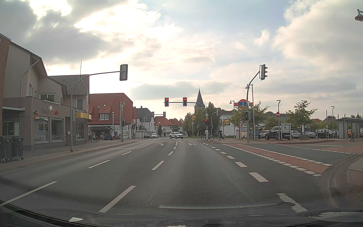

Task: Follow the waypoints while adhering to traffic rules and regulations

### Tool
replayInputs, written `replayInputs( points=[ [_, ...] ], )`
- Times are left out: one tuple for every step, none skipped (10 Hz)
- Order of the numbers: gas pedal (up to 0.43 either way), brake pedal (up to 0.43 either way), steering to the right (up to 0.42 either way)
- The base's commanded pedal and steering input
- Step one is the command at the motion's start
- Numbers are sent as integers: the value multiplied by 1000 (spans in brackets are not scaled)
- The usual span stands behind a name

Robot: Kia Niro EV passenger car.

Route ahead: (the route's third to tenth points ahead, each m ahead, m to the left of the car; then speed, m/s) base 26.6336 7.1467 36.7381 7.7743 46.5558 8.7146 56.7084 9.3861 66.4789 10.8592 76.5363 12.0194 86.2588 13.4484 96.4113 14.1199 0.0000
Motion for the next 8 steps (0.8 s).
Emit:
replayInputs(
  points=[
    [0, 220, -5],
    [0, 220, -5],
    [0, 220, -5],
    [0, 220, -5],
    [0, 220, -5],
    [0, 220, -5],
    [0, 220, -5],
    [0, 220, -5]
  ],
)
